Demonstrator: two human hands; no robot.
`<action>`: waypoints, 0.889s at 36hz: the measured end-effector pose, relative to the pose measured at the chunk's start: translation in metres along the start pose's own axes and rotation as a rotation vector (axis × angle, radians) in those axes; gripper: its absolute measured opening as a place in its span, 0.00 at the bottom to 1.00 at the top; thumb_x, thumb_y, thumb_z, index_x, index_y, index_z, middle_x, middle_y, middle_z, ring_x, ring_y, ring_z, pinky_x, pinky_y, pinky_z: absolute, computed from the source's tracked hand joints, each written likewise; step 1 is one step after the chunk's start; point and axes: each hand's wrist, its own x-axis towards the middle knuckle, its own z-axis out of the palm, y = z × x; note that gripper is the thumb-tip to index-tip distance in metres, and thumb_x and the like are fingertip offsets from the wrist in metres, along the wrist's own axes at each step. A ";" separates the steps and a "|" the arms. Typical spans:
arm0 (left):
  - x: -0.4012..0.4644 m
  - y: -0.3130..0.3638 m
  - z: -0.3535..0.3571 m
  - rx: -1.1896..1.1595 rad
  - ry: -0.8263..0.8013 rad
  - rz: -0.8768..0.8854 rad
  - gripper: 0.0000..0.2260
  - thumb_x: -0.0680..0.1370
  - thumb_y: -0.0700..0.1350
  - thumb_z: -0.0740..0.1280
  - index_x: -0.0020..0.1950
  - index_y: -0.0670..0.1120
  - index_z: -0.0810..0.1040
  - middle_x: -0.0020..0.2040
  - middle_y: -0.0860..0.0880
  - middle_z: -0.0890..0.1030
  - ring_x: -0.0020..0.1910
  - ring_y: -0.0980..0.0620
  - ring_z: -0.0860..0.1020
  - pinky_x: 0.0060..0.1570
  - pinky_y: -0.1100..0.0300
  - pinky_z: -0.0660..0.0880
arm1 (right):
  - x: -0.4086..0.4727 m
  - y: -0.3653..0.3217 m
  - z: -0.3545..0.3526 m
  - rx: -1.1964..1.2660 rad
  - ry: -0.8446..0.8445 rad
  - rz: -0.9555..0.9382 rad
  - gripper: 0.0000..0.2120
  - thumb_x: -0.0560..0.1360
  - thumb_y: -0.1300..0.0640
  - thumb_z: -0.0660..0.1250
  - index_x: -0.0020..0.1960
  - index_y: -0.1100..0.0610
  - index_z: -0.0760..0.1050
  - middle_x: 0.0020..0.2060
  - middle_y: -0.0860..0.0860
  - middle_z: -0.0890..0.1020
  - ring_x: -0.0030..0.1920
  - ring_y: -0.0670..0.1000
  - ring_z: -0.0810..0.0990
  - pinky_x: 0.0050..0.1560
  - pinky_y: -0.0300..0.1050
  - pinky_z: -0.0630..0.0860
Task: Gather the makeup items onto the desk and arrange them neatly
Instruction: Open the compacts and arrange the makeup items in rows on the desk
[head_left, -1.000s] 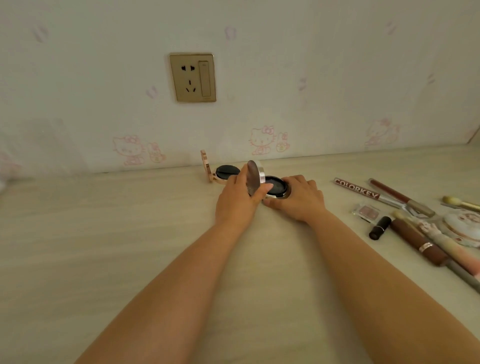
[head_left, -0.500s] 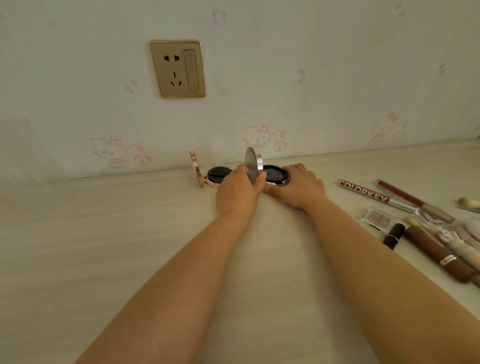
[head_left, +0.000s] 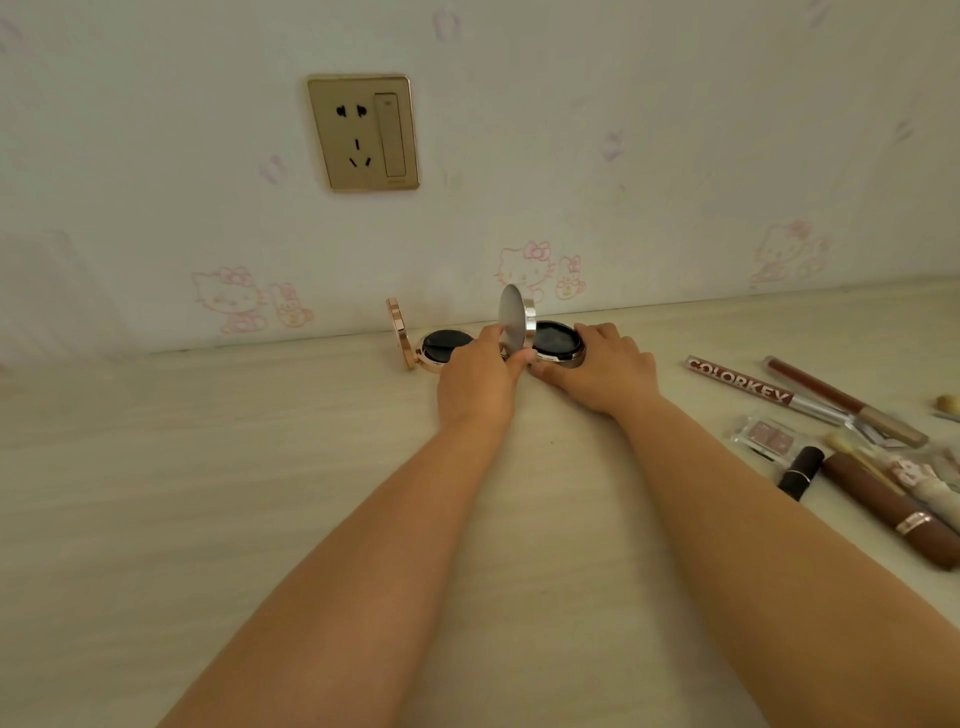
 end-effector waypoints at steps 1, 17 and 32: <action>0.000 -0.001 0.000 -0.006 0.001 0.000 0.22 0.77 0.55 0.64 0.68 0.47 0.70 0.58 0.46 0.79 0.59 0.46 0.75 0.53 0.54 0.71 | 0.000 0.000 0.000 0.001 0.003 -0.001 0.33 0.67 0.28 0.60 0.62 0.50 0.69 0.61 0.51 0.71 0.61 0.56 0.71 0.55 0.51 0.64; -0.025 0.003 -0.007 0.055 0.120 0.098 0.27 0.74 0.51 0.68 0.69 0.42 0.65 0.64 0.42 0.67 0.61 0.45 0.69 0.56 0.57 0.68 | -0.028 0.008 -0.006 0.167 0.047 0.022 0.33 0.73 0.45 0.66 0.72 0.55 0.60 0.67 0.55 0.67 0.67 0.58 0.64 0.66 0.50 0.62; -0.119 0.053 0.002 0.139 -0.013 0.213 0.15 0.78 0.49 0.63 0.64 0.48 0.71 0.61 0.48 0.72 0.57 0.49 0.75 0.48 0.51 0.74 | -0.151 0.027 -0.038 0.037 0.149 -0.056 0.16 0.78 0.60 0.56 0.64 0.59 0.71 0.61 0.57 0.72 0.61 0.57 0.68 0.60 0.44 0.61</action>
